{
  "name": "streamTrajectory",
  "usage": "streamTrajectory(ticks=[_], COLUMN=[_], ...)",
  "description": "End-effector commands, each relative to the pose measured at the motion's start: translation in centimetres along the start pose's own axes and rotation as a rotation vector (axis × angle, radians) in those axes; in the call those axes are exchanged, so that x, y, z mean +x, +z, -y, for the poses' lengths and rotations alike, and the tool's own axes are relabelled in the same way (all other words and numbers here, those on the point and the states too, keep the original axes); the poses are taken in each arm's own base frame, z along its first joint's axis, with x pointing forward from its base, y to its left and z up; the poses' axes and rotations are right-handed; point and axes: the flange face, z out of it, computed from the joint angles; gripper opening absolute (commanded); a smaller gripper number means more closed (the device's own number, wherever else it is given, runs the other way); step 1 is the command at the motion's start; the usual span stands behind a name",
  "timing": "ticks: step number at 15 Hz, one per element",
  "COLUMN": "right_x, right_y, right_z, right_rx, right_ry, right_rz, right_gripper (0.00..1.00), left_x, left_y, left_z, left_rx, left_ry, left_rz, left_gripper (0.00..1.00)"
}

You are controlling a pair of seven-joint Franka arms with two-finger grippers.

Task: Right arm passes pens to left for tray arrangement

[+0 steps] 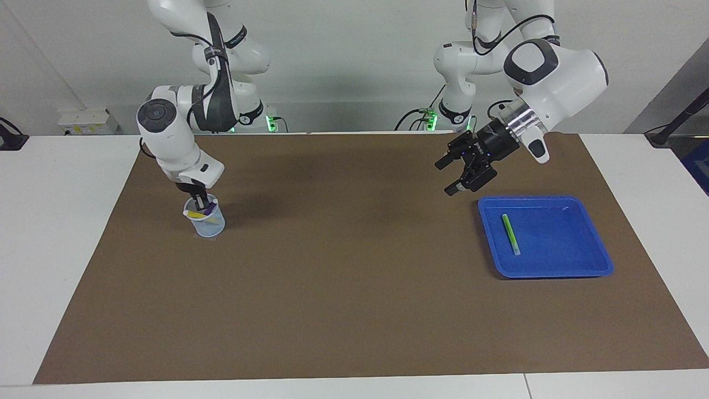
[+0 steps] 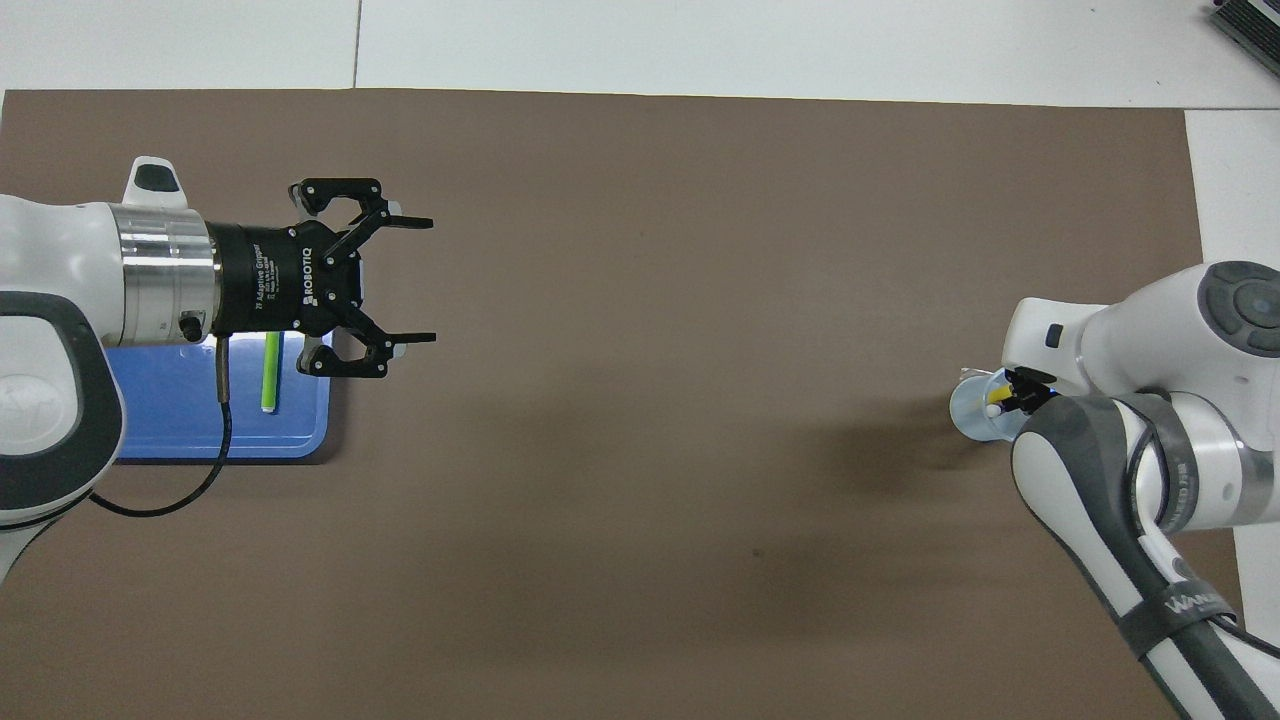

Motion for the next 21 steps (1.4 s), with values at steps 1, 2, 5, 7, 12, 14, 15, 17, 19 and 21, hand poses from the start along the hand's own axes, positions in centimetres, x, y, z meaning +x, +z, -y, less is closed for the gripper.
streamTrajectory(ticks=[1, 2, 5, 7, 12, 14, 15, 17, 19, 21], right_x=[0.0, -0.4, 0.0, 0.6, 3.3, 3.6, 3.3, 3.1, 2.6, 2.6], right_y=[-0.1, -0.3, -1.2, -1.8, -2.5, -2.3, -2.1, -2.0, -1.9, -1.4], right_z=[0.8, 1.0, 0.9, 0.9, 0.2, 0.5, 0.7, 0.9, 1.0, 1.2], right_rx=[0.014, 0.014, 0.010, 0.014, 0.011, 0.009, 0.010, 0.010, 0.002, -0.003], right_ry=[0.025, 0.038, 0.079, 0.115, 0.198, 0.184, 0.180, 0.137, 0.133, 0.137], right_rz=[-0.003, -0.005, -0.030, -0.038, -0.032, -0.031, -0.032, -0.033, -0.030, -0.030], right_gripper=[0.00, 0.07, 0.47, 0.49, 0.50, 0.50, 0.50, 0.50, 0.49, 0.49], left_x=[-0.2, -0.1, -0.2, -0.1, 0.3, 0.8, 0.7, 0.6, 0.5, 0.7], left_y=[-0.7, -0.7, -0.6, -0.7, -1.1, -1.6, -1.7, -1.9, -2.0, -2.1], left_z=[0.9, 0.9, 1.0, 0.9, 0.9, 0.8, 0.8, 0.8, 0.8, 0.8], left_rx=[-0.025, -0.023, -0.022, -0.023, -0.022, -0.030, -0.031, -0.037, -0.037, -0.038], left_ry=[0.010, 0.011, 0.018, 0.027, 0.028, 0.020, 0.021, 0.024, 0.025, 0.022], left_rz=[0.008, 0.008, 0.007, 0.006, 0.007, 0.004, 0.004, 0.003, 0.004, 0.003], left_gripper=[1.00, 1.00, 1.00, 1.00, 1.00, 1.00, 1.00, 1.00, 1.00, 1.00])
